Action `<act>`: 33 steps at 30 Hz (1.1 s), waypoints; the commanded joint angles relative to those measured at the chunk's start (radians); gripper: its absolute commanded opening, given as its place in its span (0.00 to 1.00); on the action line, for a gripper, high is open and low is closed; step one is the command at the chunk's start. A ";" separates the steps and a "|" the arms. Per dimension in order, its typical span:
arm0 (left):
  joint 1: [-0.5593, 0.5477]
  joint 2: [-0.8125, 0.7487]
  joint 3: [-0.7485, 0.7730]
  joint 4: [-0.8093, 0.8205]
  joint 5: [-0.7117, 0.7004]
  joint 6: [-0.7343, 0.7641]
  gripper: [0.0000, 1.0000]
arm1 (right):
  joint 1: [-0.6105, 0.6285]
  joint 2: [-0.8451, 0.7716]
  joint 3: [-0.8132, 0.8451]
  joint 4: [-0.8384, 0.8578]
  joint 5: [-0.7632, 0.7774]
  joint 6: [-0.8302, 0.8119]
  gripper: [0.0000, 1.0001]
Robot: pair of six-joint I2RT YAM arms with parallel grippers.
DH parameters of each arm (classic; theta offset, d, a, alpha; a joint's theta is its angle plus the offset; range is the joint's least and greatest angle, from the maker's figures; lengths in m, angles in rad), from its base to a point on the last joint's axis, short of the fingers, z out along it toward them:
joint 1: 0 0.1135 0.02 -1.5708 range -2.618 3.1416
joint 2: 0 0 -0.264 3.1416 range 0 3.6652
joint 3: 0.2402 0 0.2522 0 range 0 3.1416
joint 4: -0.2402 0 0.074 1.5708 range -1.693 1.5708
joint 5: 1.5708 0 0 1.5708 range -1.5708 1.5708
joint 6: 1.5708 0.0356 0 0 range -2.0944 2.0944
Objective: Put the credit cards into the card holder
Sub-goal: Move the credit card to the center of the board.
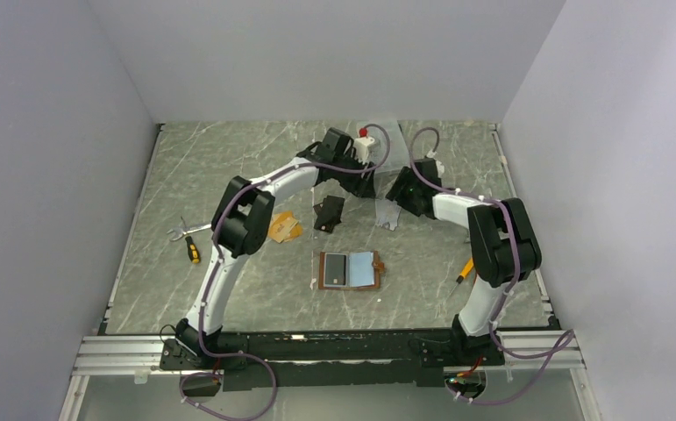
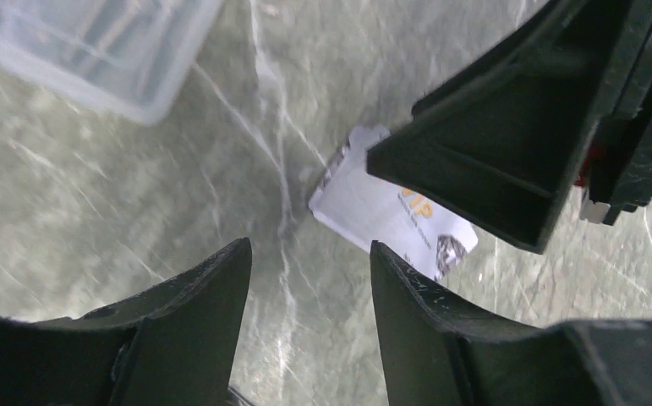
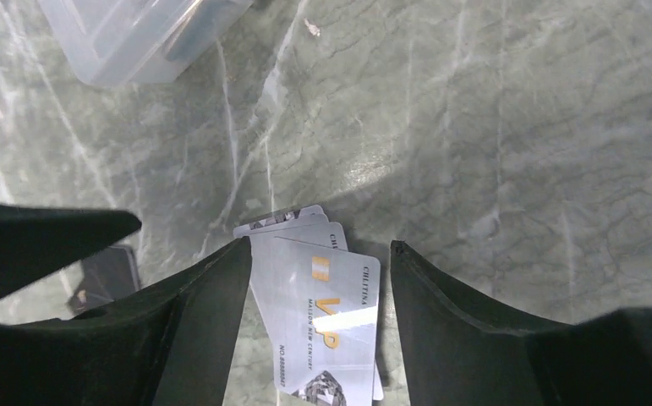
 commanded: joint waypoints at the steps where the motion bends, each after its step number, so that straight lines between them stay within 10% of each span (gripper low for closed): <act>1: 0.004 -0.148 -0.084 0.004 0.007 0.043 0.59 | 0.061 0.052 0.105 -0.221 0.217 -0.058 0.66; 16: 0.129 -0.431 -0.292 -0.111 0.049 0.111 0.61 | 0.192 0.238 0.344 -0.434 0.468 -0.062 0.64; 33: 0.165 -0.652 -0.496 -0.172 0.081 0.221 0.61 | 0.278 0.199 0.212 -0.545 0.447 0.057 0.54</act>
